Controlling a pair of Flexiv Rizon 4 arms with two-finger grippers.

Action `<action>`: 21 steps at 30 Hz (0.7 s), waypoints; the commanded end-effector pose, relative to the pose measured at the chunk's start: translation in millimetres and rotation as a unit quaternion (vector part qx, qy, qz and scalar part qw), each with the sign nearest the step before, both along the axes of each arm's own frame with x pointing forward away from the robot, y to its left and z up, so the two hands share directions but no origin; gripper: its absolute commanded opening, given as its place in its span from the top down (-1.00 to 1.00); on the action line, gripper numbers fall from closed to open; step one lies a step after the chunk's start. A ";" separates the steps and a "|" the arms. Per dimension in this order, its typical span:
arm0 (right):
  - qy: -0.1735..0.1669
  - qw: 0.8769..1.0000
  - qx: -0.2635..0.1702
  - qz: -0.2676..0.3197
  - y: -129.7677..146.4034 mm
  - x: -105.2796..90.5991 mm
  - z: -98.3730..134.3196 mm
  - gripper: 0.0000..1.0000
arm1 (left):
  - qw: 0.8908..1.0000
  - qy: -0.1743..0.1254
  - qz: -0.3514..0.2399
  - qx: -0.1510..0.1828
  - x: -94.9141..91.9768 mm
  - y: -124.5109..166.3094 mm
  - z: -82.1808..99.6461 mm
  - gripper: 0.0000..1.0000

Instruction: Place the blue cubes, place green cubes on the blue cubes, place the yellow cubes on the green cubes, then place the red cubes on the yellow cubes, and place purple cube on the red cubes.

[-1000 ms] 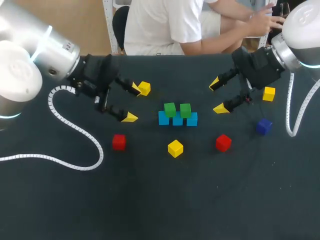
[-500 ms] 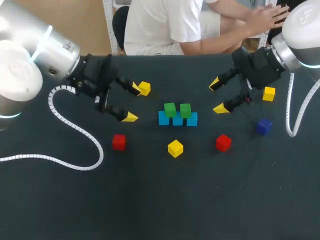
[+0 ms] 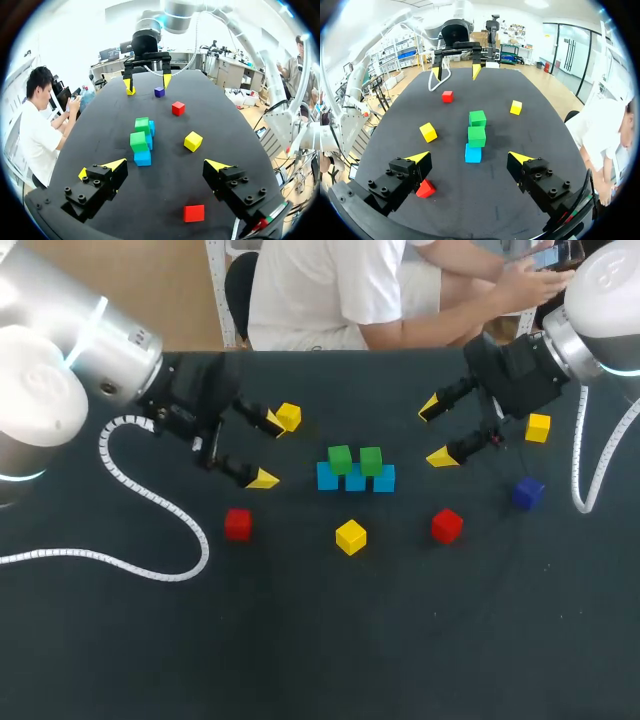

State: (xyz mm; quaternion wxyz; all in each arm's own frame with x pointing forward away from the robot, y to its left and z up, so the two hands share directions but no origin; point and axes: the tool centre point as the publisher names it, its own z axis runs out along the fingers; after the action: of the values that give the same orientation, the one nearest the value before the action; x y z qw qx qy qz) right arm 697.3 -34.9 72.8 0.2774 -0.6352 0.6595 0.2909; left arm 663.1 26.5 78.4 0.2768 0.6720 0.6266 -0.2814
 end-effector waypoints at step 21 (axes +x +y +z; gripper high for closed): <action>0.000 1.000 0.001 0.000 0.0 0.0 -0.3 -1.00 | 1.000 0.008 -0.006 -0.006 2.9 -0.7 2.3 -1.00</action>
State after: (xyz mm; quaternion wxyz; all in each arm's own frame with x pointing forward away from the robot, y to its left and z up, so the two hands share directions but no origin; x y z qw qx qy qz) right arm 697.3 -34.9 72.8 0.2774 -0.6352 0.6595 0.2909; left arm 663.8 25.9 81.3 0.2760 0.6710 0.6237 -0.2909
